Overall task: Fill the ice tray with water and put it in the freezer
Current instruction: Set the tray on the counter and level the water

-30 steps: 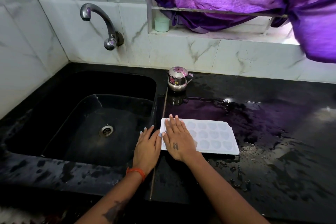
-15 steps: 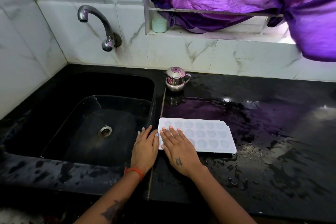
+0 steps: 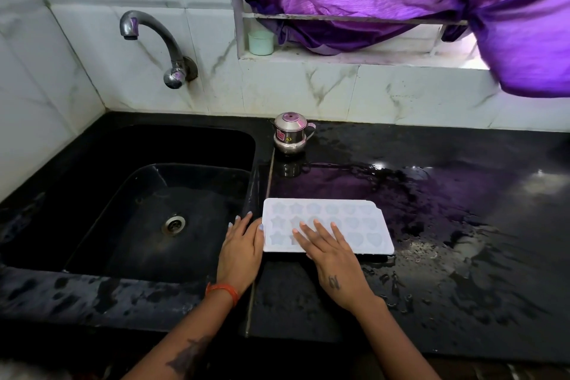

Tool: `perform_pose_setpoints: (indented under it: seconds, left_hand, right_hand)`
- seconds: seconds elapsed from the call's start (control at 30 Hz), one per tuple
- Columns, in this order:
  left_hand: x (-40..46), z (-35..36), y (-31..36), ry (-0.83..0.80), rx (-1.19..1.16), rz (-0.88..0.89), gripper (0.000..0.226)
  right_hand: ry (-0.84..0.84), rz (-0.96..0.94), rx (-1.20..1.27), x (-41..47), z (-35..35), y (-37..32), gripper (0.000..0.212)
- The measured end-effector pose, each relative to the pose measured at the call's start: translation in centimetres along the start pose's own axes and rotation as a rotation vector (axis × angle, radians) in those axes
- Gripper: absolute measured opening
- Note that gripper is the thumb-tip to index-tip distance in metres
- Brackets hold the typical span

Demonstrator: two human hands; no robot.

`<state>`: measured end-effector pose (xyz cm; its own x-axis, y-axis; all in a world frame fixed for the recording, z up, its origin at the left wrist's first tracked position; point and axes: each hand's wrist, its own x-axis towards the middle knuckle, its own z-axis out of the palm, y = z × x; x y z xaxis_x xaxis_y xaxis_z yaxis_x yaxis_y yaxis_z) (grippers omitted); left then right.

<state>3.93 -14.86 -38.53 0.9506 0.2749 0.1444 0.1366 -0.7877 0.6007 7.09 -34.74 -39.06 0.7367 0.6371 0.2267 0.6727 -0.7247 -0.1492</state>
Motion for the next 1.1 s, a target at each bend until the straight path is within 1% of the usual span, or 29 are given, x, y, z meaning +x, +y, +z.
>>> perform_pose_setpoints:
  seconds: [0.03,0.1,0.13,0.2,0.33,0.4,0.57,0.67,0.73,0.77,0.83,0.93,1.03,1.1]
  left_hand:
    - [0.0,0.0,0.0,-0.003,0.003,0.000,0.071]
    - [0.0,0.0,0.1,-0.010,0.001,-0.007,0.050]
    - [0.0,0.1,0.1,-0.007,-0.004,-0.007,0.043]
    - [0.0,0.1,0.1,0.002,-0.015,-0.003,0.040]
    - [0.0,0.1,0.0,0.007,-0.019,-0.002,0.040]
    - [0.0,0.1,0.0,0.006,-0.018,0.002,0.040]
    - [0.0,0.1,-0.1,0.003,-0.026,0.011,0.040]
    - [0.0,0.1,-0.1,-0.003,-0.029,0.010,0.048]
    - [0.0,0.1,-0.1,-0.008,-0.031,0.005,0.051]
    - [0.0,0.0,-0.1,-0.010,-0.032,0.004,0.053]
    - [0.0,-0.1,-0.1,-0.015,-0.032,0.004,0.058]
    - [0.0,-0.1,0.0,-0.019,-0.035,0.003,0.060]
    - [0.0,-0.1,-0.1,-0.020,-0.037,0.003,0.059]
    - [0.0,-0.1,-0.1,-0.018,-0.032,0.005,0.058]
  right_hand:
    - [0.004,0.013,0.002,-0.3,-0.2,0.4,0.067]
    - [0.009,0.043,0.012,-1.0,-0.5,1.2,0.065]
    - [0.008,0.061,0.018,-1.4,-0.5,1.6,0.063]
    - [0.006,0.095,0.018,-1.9,-0.5,2.2,0.055]
    - [0.001,0.148,0.011,-2.4,-0.6,2.9,0.047]
    - [0.012,0.162,0.024,-2.6,-0.8,3.1,0.047]
    - [0.094,0.274,0.080,-3.1,-1.0,3.6,0.059]
    - [0.106,0.400,0.072,-3.2,-1.4,4.2,0.080]
    - [0.073,0.479,0.078,-3.0,-1.8,4.6,0.092]
    - [0.055,0.502,0.074,-2.8,-2.0,4.7,0.093]
    - [0.031,0.539,0.068,-2.3,-2.5,4.9,0.092]
    - [0.021,0.608,0.084,-1.0,-3.4,5.4,0.090]
    - [-0.095,0.693,0.062,0.7,-3.9,6.0,0.080]
    - [-0.164,0.733,0.049,1.6,-3.7,5.9,0.079]
